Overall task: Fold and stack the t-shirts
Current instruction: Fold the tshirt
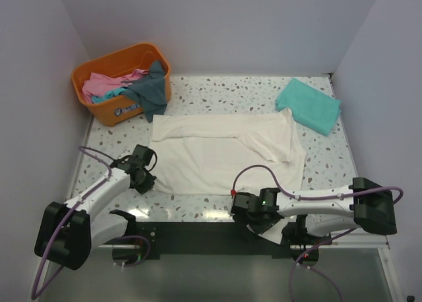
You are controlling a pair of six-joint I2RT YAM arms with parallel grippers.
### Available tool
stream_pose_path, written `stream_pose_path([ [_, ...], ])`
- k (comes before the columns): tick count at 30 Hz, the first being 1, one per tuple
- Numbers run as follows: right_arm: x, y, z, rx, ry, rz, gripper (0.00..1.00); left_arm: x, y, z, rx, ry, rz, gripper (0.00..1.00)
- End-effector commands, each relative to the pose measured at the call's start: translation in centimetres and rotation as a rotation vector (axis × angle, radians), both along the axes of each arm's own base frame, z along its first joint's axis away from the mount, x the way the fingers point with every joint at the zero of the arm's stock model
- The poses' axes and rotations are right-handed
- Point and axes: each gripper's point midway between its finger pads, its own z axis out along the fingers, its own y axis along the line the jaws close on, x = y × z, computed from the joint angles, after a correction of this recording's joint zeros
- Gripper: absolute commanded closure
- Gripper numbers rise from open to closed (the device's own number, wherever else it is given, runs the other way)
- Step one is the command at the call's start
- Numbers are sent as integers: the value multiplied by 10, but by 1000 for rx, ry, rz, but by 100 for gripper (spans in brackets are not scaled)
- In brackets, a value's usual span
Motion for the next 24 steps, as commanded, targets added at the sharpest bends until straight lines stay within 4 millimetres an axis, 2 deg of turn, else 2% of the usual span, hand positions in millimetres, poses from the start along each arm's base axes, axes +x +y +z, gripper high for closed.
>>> stream_pose_path([
  [1,-5,0,-13,9,24,35,19,8,-3,-16,-2,-31,-24,100],
  [2,-5,-4,-14,-10,20,41,22,9,-2,-15,0,-35,-22,100],
  [3,-5,-11,-16,-51,22,37,29,9,-1,-14,5,-38,-19,100],
  [5,1,-13,-13,-78,-14,26,40,10,-2,-12,0,-47,-15,100],
  [6,3,-19,-11,-105,-25,19,53,12,-2,-9,0,-59,-14,100],
  [8,16,-17,-4,-120,-97,-3,69,11,0,-5,6,-63,-3,100],
  [9,18,-24,2,-159,-107,-5,83,13,1,-2,8,-76,2,100],
  [10,22,-18,11,-151,-127,-20,88,13,2,0,9,-78,4,100],
  [12,34,-25,23,-199,-195,-29,100,16,-1,5,-3,-96,4,100],
  [13,39,-20,30,-194,-221,-42,100,17,-2,7,-8,-101,5,100],
  [15,48,-26,40,-230,-274,-41,100,20,-3,11,-12,-109,3,100],
  [16,53,-22,46,-234,-293,-41,100,21,-2,13,-5,-111,6,100],
  [18,64,-30,60,-285,-345,-44,100,27,-2,20,0,-124,8,100],
  [21,82,-26,76,-265,-372,-93,100,38,-6,32,-10,-150,3,100],
  [24,115,-25,92,-226,-422,-157,100,52,-7,45,-3,-186,6,100],
])
